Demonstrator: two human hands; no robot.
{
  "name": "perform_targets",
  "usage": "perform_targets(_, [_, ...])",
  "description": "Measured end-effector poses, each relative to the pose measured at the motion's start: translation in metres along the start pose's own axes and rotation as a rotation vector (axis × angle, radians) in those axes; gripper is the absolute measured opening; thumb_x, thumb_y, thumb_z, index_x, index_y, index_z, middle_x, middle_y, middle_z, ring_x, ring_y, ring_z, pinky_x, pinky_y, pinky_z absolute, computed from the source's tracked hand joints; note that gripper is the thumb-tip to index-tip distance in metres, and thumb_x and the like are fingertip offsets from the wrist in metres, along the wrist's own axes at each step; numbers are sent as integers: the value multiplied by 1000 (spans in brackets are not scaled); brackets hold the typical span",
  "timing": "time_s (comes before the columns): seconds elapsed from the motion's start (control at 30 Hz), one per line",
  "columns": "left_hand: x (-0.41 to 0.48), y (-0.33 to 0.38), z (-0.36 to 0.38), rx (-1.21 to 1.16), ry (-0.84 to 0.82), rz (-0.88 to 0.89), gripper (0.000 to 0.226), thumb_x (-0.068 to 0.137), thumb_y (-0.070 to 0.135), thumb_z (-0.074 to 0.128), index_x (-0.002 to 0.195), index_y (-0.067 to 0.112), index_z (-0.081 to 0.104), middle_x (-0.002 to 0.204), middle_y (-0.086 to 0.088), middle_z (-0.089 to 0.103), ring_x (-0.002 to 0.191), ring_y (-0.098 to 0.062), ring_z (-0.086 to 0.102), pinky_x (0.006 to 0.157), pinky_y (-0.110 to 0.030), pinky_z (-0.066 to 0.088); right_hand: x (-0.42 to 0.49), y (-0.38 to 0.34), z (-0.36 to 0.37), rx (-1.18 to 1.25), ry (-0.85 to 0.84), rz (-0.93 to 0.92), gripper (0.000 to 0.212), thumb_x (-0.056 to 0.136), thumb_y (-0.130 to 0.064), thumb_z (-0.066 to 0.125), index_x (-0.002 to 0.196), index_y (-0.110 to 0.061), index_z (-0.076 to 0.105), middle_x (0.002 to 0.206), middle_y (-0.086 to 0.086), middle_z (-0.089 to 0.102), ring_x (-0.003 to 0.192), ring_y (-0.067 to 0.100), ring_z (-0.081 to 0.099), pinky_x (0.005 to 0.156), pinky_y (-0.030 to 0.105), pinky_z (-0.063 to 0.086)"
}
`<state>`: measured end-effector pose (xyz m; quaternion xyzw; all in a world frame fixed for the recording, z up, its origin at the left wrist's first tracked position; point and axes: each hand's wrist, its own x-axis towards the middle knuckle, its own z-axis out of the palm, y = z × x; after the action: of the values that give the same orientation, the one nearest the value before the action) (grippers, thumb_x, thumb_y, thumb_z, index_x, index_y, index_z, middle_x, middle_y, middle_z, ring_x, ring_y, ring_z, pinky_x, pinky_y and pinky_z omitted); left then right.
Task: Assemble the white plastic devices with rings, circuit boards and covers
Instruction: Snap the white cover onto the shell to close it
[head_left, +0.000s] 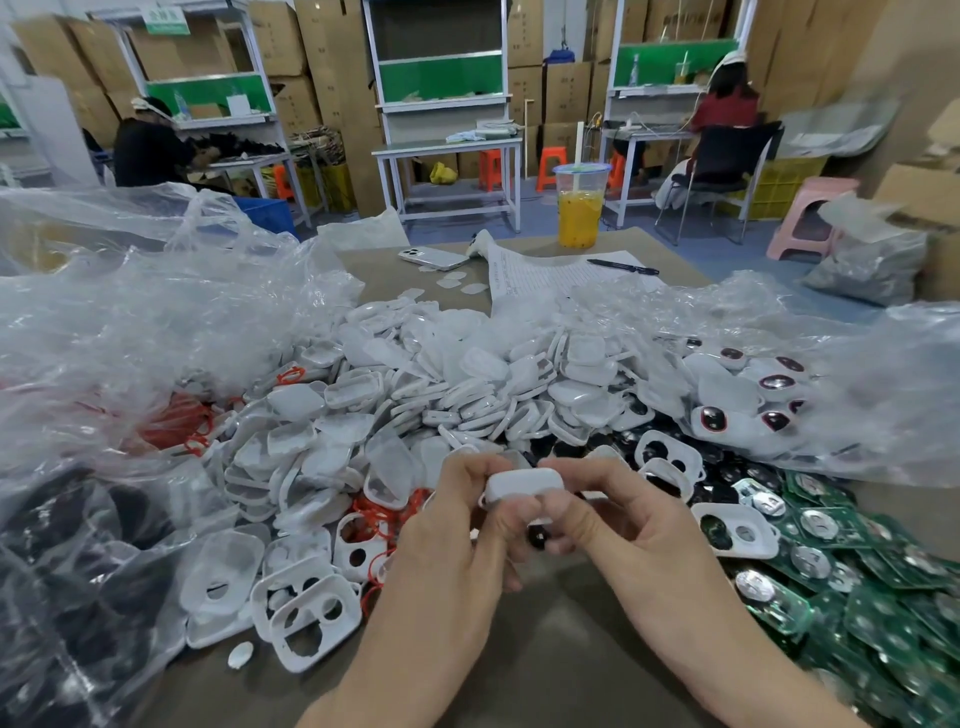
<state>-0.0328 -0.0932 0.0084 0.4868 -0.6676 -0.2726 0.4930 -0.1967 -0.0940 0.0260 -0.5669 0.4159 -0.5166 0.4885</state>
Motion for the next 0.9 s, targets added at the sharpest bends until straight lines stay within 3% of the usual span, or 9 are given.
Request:
perform_targets(0.17, [-3,-5,3,4,-59,5,13,99,39,47,106,50,44,70,4,71,54,-14,68,57,-33,57,-1,1,3,-58,12,-9,13,75,-43,74,85,-36,70,80,-4,73,69,13,68,73,30,54])
perform_targets(0.27, [-4,-4,4,62,-69,22,16,101,28,46,102,44,43,66,5,70,51,-11,66,54,-23,53,-3,5,4,-154,50,-22,15,88,-24,74,82,-36,66,80,-3,74,72,13,70,72,29,54])
perform_targets(0.4, [-3,0,5,40,13,-43,18,96,29,34,86,36,47,56,0,67,40,-15,62,42,-24,50,-5,7,8,-186,52,-9,22,92,-18,70,77,-31,62,78,6,71,68,23,64,72,46,55])
perform_targets(0.5, [-4,6,5,-16,5,-40,33,101,57,28,89,37,51,58,-2,67,46,-19,65,47,-33,55,-4,8,7,-201,84,-16,11,90,-29,70,84,-36,64,79,-4,72,69,12,67,72,34,54])
perform_targets(0.57, [-5,8,5,-101,-28,-50,30,100,58,35,96,37,55,66,-3,70,55,-22,69,57,-41,59,-2,6,5,-161,109,-25,3,87,-38,68,86,-37,65,78,-5,72,68,11,69,70,26,53])
perform_targets(0.67, [-3,5,6,-103,-80,-33,18,102,49,48,111,35,54,77,2,72,65,-17,70,66,-33,58,1,5,2,-60,130,-12,11,80,-43,69,85,-34,69,77,-3,74,65,13,71,64,15,50])
perform_targets(0.77, [-3,3,6,-69,-44,-35,2,103,39,50,104,41,51,72,5,71,58,-12,67,56,-21,52,2,3,1,-38,64,5,16,71,-38,79,84,-33,71,79,-2,73,67,10,68,64,15,50])
perform_targets(0.9, [-4,1,7,25,-18,-59,20,104,23,50,94,40,47,68,5,70,52,-13,66,51,-30,52,2,3,2,-51,47,48,21,71,-17,85,81,-26,70,78,5,73,69,12,66,64,18,51])
